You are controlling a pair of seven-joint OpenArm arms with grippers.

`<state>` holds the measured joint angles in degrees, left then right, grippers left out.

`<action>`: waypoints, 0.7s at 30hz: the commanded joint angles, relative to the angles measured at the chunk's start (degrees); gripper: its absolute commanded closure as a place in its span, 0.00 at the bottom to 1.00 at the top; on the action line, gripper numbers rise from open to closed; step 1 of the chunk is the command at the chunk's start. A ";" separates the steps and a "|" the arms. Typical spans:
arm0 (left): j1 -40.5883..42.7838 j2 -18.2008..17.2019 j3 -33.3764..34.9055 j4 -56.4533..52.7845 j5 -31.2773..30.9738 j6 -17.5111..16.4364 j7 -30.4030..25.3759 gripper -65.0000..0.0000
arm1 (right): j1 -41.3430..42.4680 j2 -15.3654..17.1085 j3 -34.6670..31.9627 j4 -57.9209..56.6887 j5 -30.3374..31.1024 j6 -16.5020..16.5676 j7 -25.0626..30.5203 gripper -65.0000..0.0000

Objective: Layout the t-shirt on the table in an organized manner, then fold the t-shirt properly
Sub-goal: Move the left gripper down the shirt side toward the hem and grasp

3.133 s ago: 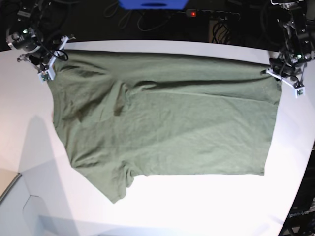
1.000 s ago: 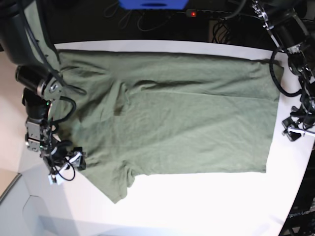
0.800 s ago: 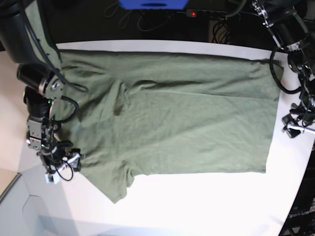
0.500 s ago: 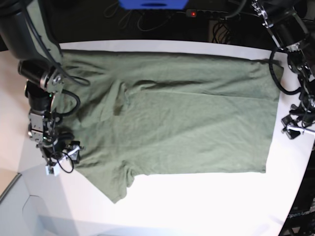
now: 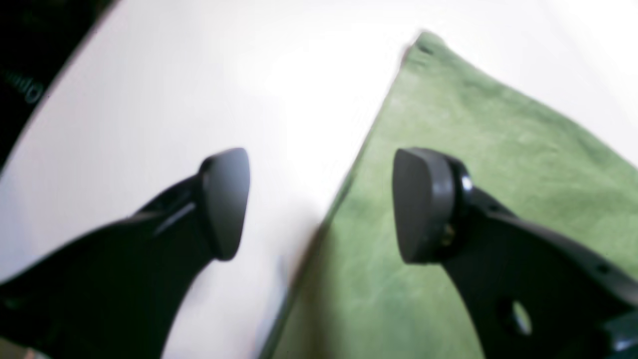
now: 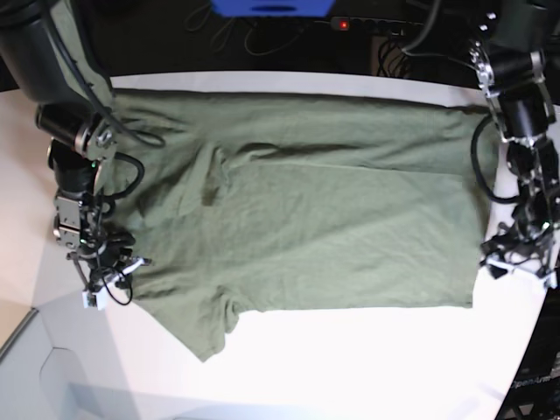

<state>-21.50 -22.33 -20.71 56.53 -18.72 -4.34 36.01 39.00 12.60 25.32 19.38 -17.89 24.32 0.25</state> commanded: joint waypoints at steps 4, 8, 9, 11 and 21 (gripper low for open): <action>-8.88 -1.72 6.07 -13.85 -0.14 0.07 -7.22 0.33 | -0.10 0.72 -0.13 0.62 -0.26 0.08 -0.82 1.00; -14.86 -2.24 12.67 -26.60 -0.14 -0.01 -16.98 0.33 | -0.28 0.72 -0.13 0.54 -0.35 0.08 -0.82 1.00; -16.17 -2.24 14.95 -29.32 -0.14 -0.01 -18.82 0.33 | -0.28 0.72 -0.13 0.54 -0.35 0.08 -0.82 1.00; -18.46 -2.16 19.87 -33.81 -0.22 -0.01 -21.81 0.33 | -0.37 0.72 -0.13 0.45 -0.35 0.08 -0.82 1.00; -19.25 -0.49 29.19 -37.06 -0.49 -0.01 -27.44 0.33 | -0.37 0.54 -0.13 0.45 -0.35 0.08 -0.82 1.00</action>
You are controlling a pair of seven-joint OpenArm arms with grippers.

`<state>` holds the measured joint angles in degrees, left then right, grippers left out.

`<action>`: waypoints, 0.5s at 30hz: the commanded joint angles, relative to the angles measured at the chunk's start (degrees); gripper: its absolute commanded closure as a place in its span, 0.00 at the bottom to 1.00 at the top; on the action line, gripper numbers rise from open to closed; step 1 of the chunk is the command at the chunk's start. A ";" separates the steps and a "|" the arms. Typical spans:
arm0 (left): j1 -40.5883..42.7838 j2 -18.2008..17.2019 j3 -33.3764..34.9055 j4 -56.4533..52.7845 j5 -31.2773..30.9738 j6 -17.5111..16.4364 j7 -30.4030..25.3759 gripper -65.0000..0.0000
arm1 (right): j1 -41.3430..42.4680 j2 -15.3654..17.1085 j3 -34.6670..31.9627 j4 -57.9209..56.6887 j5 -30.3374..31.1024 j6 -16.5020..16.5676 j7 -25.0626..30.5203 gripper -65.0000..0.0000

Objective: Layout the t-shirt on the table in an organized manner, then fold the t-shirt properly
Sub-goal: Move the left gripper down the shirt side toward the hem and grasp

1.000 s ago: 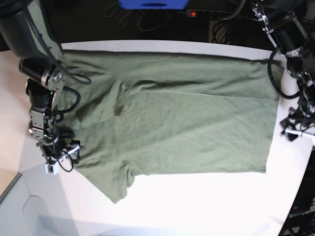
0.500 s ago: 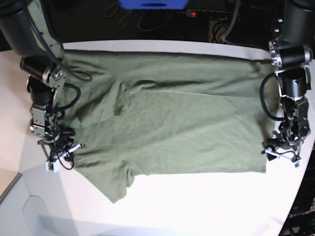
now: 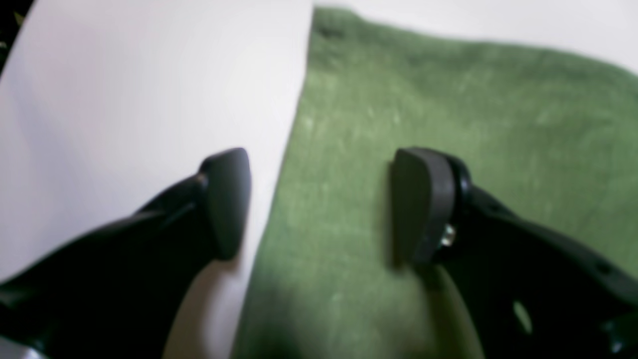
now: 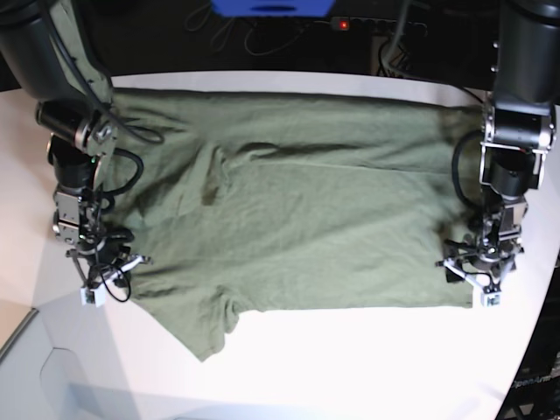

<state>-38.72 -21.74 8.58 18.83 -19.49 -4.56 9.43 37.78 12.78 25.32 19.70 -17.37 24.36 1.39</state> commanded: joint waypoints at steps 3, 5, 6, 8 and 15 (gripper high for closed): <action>-0.53 -0.99 -0.36 0.64 0.01 0.21 -0.86 0.33 | 0.86 0.28 -0.13 0.12 -0.88 0.04 -1.96 1.00; 0.96 -0.99 -0.36 0.64 0.01 0.21 -1.39 0.33 | 0.86 0.28 -0.13 0.12 -0.88 0.04 -1.96 1.00; 1.58 -0.99 -0.36 0.64 0.01 0.21 -2.27 0.33 | 0.86 0.28 -0.13 0.12 -0.88 0.04 -1.96 1.00; 3.07 -0.99 -0.36 0.64 0.01 0.21 -4.11 0.34 | 0.86 0.37 -0.13 0.12 -0.88 0.04 -1.96 1.00; 5.97 -0.81 -0.36 0.64 0.01 0.21 -6.13 0.34 | 0.86 0.19 -0.13 0.12 -0.88 0.04 -1.96 1.00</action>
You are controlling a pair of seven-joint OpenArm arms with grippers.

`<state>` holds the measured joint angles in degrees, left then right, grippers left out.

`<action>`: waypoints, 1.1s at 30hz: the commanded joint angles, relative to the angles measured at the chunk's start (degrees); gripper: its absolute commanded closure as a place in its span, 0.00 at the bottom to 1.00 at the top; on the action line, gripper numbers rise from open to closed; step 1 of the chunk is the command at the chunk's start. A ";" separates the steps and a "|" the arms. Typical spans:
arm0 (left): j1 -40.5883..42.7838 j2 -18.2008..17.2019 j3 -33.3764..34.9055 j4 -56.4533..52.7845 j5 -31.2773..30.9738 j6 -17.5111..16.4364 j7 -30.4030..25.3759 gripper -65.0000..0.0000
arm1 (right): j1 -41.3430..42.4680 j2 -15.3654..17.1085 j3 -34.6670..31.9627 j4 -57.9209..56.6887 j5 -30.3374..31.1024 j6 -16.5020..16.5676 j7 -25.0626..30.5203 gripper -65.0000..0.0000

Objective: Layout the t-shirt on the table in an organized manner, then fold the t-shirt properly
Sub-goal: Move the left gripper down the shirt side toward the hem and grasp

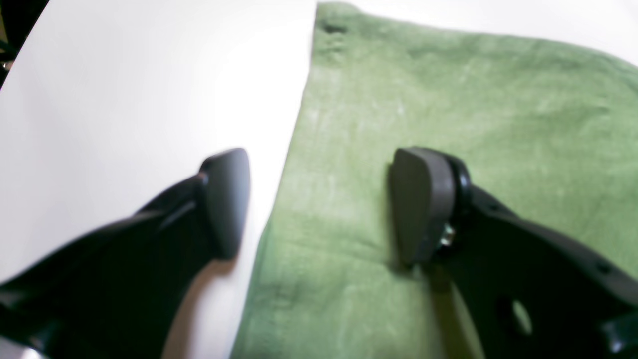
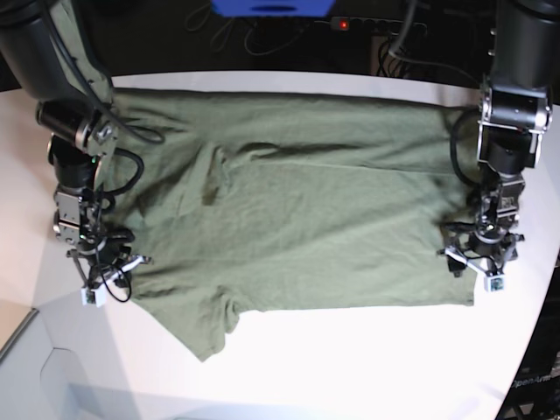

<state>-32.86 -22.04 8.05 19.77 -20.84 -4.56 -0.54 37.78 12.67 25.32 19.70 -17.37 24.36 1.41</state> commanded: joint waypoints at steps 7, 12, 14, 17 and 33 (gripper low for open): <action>0.99 0.81 0.08 -0.47 1.37 0.21 3.57 0.65 | 0.86 0.48 -0.13 0.12 -0.88 0.04 -1.98 1.00; 0.99 0.81 0.08 -0.47 1.28 0.65 3.57 0.99 | 0.07 0.65 -0.13 0.12 -0.88 0.04 -1.98 1.00; 0.99 0.81 0.08 -0.47 1.28 0.65 3.57 0.98 | -0.20 0.65 -0.13 0.21 -0.88 0.04 -1.98 1.00; 0.99 0.81 -0.01 -0.38 1.28 0.65 3.57 1.00 | -0.29 0.65 -0.13 0.12 -0.88 0.04 -1.98 1.00; 9.08 0.37 -14.16 24.85 1.81 0.38 11.04 1.00 | 0.15 0.39 -0.13 0.47 -0.88 0.04 -1.98 1.00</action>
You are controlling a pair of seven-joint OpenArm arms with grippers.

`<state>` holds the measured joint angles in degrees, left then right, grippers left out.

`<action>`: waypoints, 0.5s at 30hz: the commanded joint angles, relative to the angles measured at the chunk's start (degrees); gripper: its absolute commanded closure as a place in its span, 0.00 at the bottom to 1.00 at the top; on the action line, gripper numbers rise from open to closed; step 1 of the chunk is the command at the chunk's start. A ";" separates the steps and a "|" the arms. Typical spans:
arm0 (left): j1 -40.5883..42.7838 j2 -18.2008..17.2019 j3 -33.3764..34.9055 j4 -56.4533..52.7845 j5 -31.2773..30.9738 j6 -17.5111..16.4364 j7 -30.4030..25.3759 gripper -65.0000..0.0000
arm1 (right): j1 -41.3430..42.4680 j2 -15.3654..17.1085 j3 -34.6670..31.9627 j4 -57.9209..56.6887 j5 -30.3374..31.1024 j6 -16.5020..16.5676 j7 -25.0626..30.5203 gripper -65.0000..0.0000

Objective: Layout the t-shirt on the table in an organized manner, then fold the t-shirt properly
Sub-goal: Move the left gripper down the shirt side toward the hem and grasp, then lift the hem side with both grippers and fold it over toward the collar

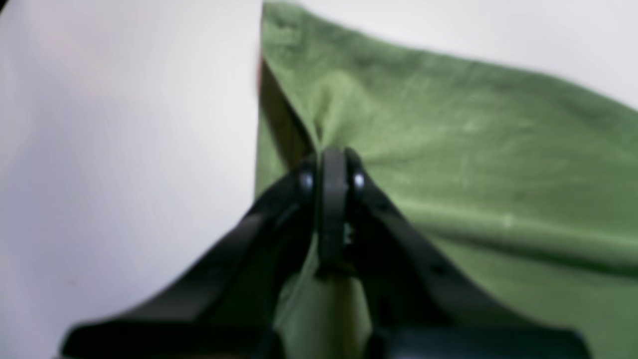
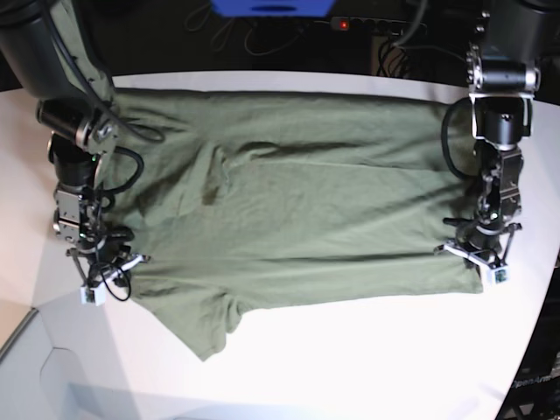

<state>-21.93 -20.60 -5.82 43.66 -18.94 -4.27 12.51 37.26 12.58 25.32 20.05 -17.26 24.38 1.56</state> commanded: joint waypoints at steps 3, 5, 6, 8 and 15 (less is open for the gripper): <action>-0.35 -1.07 -2.31 7.73 -0.09 0.19 1.33 1.00 | 0.68 0.39 -0.05 0.12 -0.99 0.01 -2.13 1.00; 0.53 -0.98 -3.36 11.15 -0.09 0.36 3.09 1.00 | 0.68 0.39 -0.05 0.12 -0.99 -0.07 -2.13 1.00; 1.32 -0.98 -3.98 12.74 -0.09 0.36 3.88 1.00 | 0.68 0.39 -0.05 0.12 -0.99 -0.07 -2.13 1.00; 2.29 -0.89 -5.30 14.93 -0.09 0.36 4.94 1.00 | 0.68 0.39 -0.05 0.12 -0.99 -0.07 -2.13 1.00; 7.03 -0.81 -7.23 21.53 -0.45 0.36 4.94 1.00 | 0.50 0.83 0.39 0.21 -0.72 -0.07 -1.78 1.00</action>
<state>-13.32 -20.32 -12.67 64.07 -19.31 -4.12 19.25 37.21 12.58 25.69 20.10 -17.12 24.38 1.80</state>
